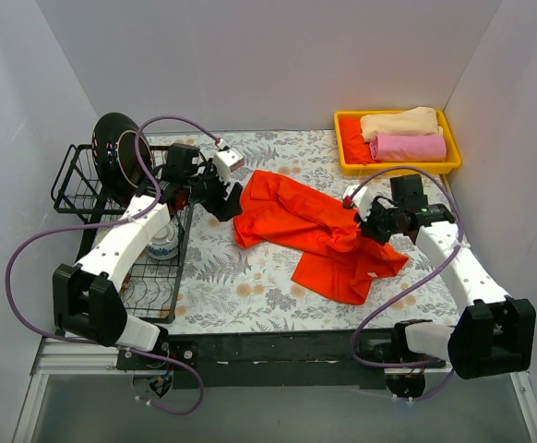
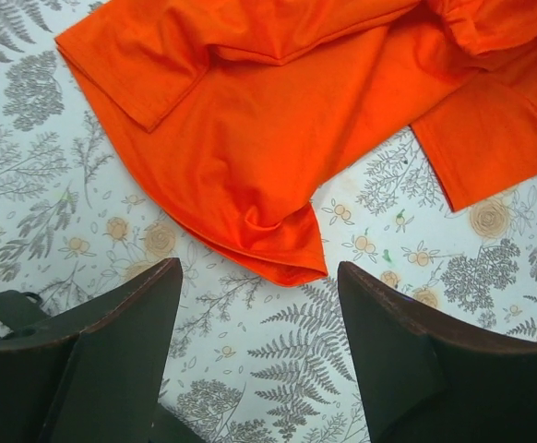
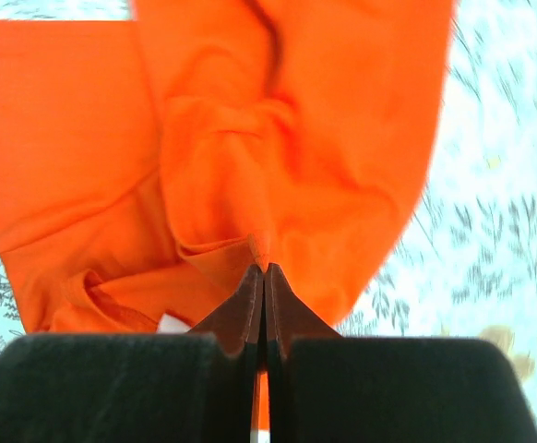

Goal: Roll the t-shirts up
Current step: Flatten out the T-shirt at the center of the board.

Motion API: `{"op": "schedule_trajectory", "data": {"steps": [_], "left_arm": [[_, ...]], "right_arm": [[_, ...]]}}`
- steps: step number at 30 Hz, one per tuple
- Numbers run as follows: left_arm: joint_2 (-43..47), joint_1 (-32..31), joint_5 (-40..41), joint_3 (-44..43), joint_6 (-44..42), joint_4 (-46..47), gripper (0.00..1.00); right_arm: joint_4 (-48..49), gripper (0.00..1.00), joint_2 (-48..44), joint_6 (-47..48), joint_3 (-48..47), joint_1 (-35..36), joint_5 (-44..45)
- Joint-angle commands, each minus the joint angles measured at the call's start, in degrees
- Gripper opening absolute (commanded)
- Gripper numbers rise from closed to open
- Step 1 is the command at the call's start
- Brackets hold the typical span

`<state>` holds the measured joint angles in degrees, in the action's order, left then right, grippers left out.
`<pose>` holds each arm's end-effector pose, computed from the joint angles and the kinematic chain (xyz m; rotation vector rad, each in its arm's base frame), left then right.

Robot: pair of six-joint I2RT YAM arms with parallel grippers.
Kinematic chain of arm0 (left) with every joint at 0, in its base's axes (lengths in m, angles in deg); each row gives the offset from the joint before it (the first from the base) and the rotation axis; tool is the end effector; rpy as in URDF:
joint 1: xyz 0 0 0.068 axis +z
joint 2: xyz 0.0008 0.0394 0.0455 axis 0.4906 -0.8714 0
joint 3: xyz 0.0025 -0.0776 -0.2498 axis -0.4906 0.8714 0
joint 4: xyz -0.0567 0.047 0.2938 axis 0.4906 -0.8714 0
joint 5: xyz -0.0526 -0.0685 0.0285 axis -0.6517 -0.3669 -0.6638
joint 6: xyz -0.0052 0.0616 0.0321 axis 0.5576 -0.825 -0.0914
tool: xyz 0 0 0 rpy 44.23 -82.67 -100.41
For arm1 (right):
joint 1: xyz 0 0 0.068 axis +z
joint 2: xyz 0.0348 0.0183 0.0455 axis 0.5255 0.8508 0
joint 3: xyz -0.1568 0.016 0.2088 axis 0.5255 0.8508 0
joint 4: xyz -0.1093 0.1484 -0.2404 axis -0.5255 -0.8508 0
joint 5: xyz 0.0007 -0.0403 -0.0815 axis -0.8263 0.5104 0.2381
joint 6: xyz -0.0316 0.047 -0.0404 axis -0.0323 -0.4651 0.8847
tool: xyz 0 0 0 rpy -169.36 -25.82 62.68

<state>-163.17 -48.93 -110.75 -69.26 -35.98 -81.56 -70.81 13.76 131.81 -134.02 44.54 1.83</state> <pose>0.3365 -0.1475 0.2832 0.2965 2.3766 -0.8794 0.2871 0.0877 0.2210 -1.4244 1.9675 0.1968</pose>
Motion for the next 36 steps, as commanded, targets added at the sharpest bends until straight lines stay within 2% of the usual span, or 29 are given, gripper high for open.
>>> {"op": "schedule_trajectory", "data": {"steps": [1, 3, 6, 8, 11, 17, 20, 30, 36], "left_arm": [[-1.45, -0.66, -3.96, 1.39, -0.38, 0.05, 0.68], [-3.28, -2.15, -2.83, 1.48, 0.05, 0.66, 0.68], [-7.58, -4.35, 3.32, 1.05, 1.38, 3.92, 0.68], [-11.37, -4.36, 4.21, -2.37, 3.65, 3.92, 0.65], [-19.36, -3.74, 5.19, -8.59, 9.45, 3.57, 0.55], [-29.83, -2.60, 8.17, -16.25, 19.38, 7.44, 0.54], [-33.43, -1.81, 9.57, -18.81, 22.37, 8.93, 0.49], [-41.35, -0.84, 7.38, -24.97, 24.67, 10.34, 0.42], [-42.93, -0.58, 7.03, -25.85, 25.02, 10.07, 0.37]], "right_arm": [[0.50, 0.01, -2.69, -14.01, -3.48, -6.68, 3.46], [1.57, 0.01, -3.92, -17.77, -3.56, -9.92, 4.17], [4.55, 0.01, -4.98, -21.39, -3.39, -11.95, 6.20], [5.17, 0.01, -4.37, -22.89, -3.56, -12.22, 5.85], [5.35, 0.01, -2.62, -24.39, -4.27, -12.23, 4.97], [7.02, 0.01, -2.08, -25.09, -3.48, -12.23, 4.18], [6.93, 0.01, -1.56, -25.18, -3.30, -12.23, 3.65], [6.05, 0.01, 0.82, -24.66, -4.35, -12.31, 3.65], [6.23, 0.01, 2.49, -24.39, -5.41, -12.31, 3.56]]}}
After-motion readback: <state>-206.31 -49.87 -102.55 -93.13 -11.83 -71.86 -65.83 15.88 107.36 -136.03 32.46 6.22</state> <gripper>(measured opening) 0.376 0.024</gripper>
